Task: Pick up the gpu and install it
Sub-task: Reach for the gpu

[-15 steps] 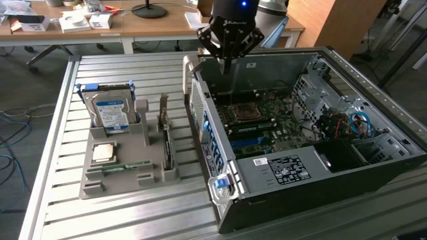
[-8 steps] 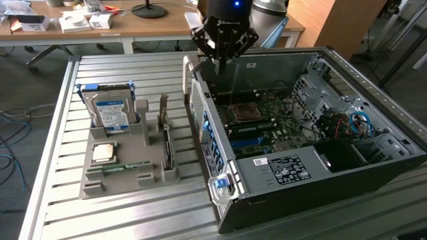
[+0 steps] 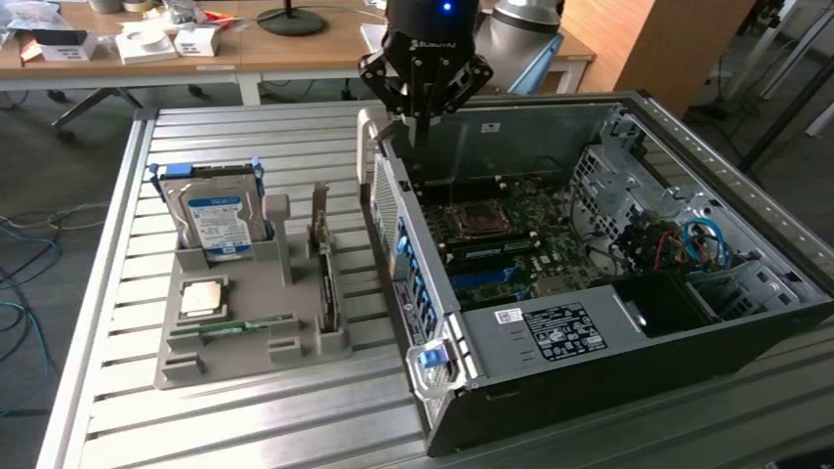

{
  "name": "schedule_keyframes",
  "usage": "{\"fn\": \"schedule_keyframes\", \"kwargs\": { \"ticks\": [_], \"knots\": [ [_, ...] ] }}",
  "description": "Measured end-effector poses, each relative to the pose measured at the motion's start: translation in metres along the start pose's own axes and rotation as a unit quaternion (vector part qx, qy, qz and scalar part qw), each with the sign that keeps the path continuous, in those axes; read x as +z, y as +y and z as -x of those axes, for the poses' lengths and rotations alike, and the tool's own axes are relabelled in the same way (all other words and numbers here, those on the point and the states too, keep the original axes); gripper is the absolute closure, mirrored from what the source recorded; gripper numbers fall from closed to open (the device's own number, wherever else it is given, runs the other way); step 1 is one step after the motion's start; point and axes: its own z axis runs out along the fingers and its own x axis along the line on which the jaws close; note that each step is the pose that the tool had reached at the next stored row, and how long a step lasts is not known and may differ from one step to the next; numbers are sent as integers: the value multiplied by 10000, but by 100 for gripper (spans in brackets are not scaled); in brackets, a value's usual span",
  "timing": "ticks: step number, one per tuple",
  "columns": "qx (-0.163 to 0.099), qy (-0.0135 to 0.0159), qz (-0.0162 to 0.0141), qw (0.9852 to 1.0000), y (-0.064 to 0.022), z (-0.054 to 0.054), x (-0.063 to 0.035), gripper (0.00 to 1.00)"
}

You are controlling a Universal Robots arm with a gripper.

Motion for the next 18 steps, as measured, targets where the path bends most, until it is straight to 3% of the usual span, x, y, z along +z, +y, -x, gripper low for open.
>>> {"fn": "schedule_keyframes", "kwargs": {
  "ticks": [18],
  "knots": [
    [0, 0, 0, 10000, -17, -287, -6, 89]
  ]
}}
